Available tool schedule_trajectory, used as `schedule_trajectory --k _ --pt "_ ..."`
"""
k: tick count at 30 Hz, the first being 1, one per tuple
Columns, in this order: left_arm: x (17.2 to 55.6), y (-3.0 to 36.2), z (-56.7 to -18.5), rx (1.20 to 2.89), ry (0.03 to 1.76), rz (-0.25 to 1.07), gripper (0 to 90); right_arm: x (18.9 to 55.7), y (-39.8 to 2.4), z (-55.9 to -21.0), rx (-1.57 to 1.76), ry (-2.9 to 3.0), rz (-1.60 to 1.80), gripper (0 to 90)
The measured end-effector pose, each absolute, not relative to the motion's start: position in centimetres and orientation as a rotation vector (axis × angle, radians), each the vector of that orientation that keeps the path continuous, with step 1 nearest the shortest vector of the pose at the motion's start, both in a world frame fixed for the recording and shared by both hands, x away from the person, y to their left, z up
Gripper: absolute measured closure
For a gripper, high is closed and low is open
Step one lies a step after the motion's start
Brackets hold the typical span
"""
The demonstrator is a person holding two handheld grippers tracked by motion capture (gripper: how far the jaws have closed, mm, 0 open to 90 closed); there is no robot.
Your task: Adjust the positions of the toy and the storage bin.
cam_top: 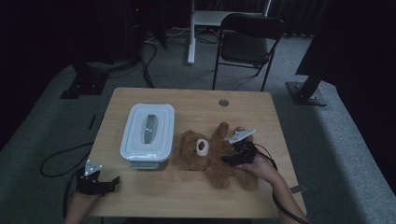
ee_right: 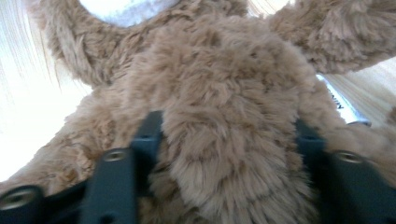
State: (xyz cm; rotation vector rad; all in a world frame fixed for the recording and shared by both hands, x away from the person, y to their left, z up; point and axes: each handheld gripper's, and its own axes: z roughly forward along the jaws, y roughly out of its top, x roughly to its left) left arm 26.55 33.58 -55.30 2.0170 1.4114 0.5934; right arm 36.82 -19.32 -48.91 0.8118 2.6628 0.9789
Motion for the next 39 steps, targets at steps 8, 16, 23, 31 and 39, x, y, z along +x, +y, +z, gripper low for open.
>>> schedule_trajectory --k 8,16,23,31,39 --pt "26.5 33.6 -55.3 2.016 1.414 0.594 1.4 35.8 -19.1 -48.4 0.813 2.541 0.99 67.7" --pt "26.5 33.6 -55.3 2.015 1.414 0.594 1.4 37.6 -22.0 -47.2 1.139 2.267 1.179 74.5" --pt "26.5 33.6 -55.3 2.016 1.414 0.593 1.4 40.1 -25.5 -45.3 1.465 1.886 1.196 74.8" --pt "26.5 33.6 -55.3 2.015 1.414 0.593 1.4 43.9 -28.1 -45.2 1.753 1.614 1.114 74.6" --pt "26.6 33.6 -55.3 2.016 1.413 0.593 1.4 45.4 -27.8 -48.1 1.825 1.648 1.05 47.2"
